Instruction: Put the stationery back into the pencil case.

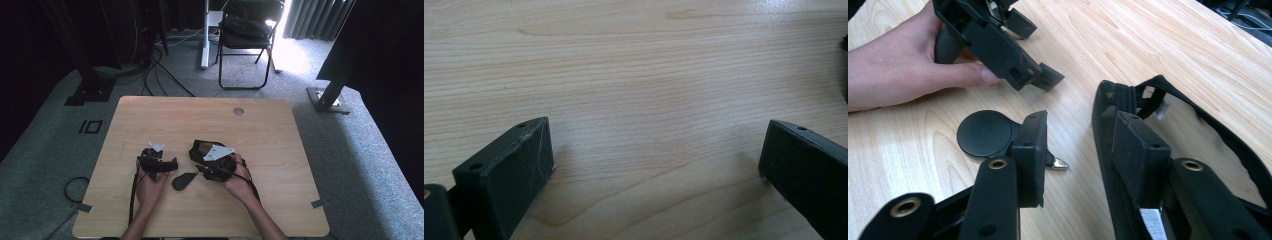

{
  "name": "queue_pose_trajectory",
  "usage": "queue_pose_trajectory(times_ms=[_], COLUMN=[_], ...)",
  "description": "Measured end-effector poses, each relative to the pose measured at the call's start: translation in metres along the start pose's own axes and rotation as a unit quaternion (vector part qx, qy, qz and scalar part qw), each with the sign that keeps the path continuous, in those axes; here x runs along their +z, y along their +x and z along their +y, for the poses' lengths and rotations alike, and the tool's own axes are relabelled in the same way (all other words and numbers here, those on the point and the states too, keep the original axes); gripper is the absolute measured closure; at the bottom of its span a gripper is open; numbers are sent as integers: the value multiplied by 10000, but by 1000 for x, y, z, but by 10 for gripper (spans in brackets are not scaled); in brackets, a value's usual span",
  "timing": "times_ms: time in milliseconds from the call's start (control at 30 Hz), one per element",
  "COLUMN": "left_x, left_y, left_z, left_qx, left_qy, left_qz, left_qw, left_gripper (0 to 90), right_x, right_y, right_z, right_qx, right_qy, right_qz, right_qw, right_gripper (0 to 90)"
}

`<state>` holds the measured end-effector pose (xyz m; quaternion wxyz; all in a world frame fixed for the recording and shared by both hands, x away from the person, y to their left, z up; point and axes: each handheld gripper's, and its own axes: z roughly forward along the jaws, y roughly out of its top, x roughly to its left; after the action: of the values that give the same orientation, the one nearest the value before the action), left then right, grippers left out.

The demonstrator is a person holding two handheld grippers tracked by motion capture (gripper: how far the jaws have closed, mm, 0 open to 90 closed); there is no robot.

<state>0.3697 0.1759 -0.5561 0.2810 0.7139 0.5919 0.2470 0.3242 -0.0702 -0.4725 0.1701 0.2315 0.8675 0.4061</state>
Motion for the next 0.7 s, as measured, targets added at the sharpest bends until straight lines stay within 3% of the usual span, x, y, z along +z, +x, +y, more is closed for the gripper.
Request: queue_pose_trajectory(times_ms=[700], left_x=[0], left_y=[0], left_z=[0], left_qx=[-2], left_qy=[-3], left_qz=[0], left_qw=[10000], left_gripper=[13], right_x=[15], right_y=[18], right_z=[3], right_qx=[-71], right_qy=[5], right_qz=[215], right_qw=[9997], right_gripper=[557])
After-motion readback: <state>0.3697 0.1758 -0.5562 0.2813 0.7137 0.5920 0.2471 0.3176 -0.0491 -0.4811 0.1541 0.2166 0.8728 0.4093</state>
